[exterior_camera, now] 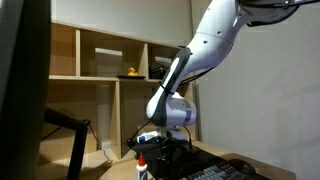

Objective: Push the escape key on the keyboard

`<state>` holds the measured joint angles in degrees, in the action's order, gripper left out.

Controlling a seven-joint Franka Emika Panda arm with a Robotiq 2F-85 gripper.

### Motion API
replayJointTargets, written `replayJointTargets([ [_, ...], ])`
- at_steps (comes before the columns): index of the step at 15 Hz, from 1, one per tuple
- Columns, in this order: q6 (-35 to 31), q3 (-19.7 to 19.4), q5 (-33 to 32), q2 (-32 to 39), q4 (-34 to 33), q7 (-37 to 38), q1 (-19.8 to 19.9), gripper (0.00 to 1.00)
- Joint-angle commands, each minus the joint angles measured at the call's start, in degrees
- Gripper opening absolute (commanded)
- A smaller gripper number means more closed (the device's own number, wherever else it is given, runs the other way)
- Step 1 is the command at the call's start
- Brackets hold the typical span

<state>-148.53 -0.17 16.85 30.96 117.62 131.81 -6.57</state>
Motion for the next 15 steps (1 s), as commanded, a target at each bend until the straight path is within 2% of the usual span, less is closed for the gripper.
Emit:
replayJointTargets([
  [1,-0.67,-0.15,0.99,0.73,-0.46,-0.30,-0.05,1.00],
  [6,-0.94,0.05,1.56,1.26,-1.08,-0.37,0.27,1.00],
  [9,-2.77,0.33,3.09,6.70,-4.52,-0.52,1.61,1.00],
  [11,-3.38,0.59,4.55,7.88,-5.47,-0.53,1.93,1.00],
  [15,-4.49,1.10,6.72,4.65,-3.15,-1.77,2.90,1.00],
])
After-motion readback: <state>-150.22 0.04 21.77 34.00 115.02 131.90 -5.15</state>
